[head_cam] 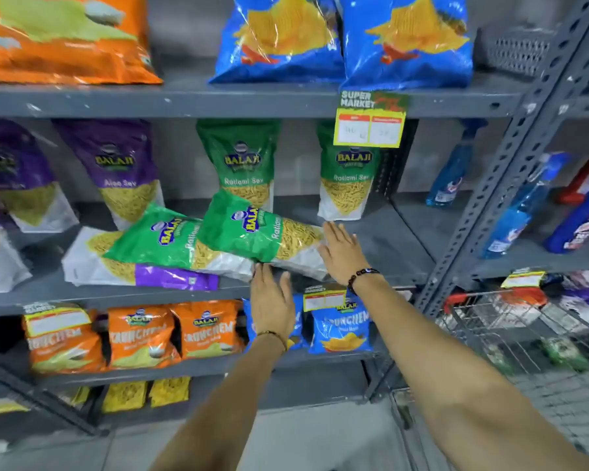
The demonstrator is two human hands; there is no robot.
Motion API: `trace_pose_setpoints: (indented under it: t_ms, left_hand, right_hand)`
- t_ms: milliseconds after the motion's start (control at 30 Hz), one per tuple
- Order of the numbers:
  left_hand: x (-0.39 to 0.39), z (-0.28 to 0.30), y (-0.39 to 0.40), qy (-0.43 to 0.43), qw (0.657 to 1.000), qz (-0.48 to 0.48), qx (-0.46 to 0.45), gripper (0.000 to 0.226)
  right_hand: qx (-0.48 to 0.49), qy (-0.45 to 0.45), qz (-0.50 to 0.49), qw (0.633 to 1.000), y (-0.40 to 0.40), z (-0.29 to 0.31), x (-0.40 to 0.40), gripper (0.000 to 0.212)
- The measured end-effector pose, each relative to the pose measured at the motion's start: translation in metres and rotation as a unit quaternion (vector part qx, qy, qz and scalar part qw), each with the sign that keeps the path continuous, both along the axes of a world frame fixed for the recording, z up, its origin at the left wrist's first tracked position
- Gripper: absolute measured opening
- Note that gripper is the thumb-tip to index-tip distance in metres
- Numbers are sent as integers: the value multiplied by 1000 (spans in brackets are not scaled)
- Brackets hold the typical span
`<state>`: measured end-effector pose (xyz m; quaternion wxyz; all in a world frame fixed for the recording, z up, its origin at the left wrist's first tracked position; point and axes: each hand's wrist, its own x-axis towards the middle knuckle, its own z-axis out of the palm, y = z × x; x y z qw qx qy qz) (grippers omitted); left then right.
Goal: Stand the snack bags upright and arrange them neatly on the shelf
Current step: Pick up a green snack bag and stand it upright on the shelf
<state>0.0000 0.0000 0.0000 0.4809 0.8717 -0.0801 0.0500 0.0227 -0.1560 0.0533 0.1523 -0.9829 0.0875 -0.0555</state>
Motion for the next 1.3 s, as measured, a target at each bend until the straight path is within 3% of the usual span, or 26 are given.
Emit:
trace_pose_setpoints:
  t_ms: [100, 200, 300, 367, 500, 633, 767, 833, 933, 1033, 1100, 1167, 1300]
  left_hand:
    - [21, -5, -32, 108, 972, 124, -167, 61]
    - [37, 4, -61, 203, 908, 190, -313, 61]
    - [55, 12, -80, 210, 827, 216, -474, 66]
    - [65, 12, -86, 204, 798, 223, -522, 68]
    - [76, 17, -89, 186, 761, 237, -575, 63]
    - [76, 19, -88, 183, 750, 207, -600, 63]
    - [75, 25, -80, 205, 739, 182, -615, 66]
    - [72, 28, -74, 221, 749, 171, -600, 65]
    - [56, 42, -65, 239, 782, 116, -564, 58]
    - [34, 51, -51, 277, 808, 37, -518, 52]
    - [23, 49, -43, 315, 803, -26, -504, 57]
    - [12, 45, -37, 336, 801, -82, -488, 59]
    - [-11, 40, -30, 366, 777, -168, -483, 55]
  right_hand:
    - [53, 65, 37, 996, -24, -5, 30, 55]
    - [117, 94, 67, 986, -40, -9, 61, 57]
    - [238, 122, 64, 961, -45, -5, 90, 62]
    - [307, 152, 51, 938, -43, -3, 107, 66]
    - [261, 213, 90, 937, -37, -9, 136, 71]
    - [251, 192, 108, 943, -35, -10, 135, 61]
    - [339, 172, 57, 923, -49, -15, 118, 57]
    - [434, 160, 11, 887, -58, -21, 102, 55]
    - [589, 133, -19, 797, -72, -26, 65, 40]
    - [680, 125, 2, 723, -82, -29, 24, 28]
    - [715, 112, 14, 690, -86, -27, -1, 21]
    - [721, 104, 20, 685, -88, -23, -27, 20]
    - [700, 101, 51, 705, -99, -21, -71, 55]
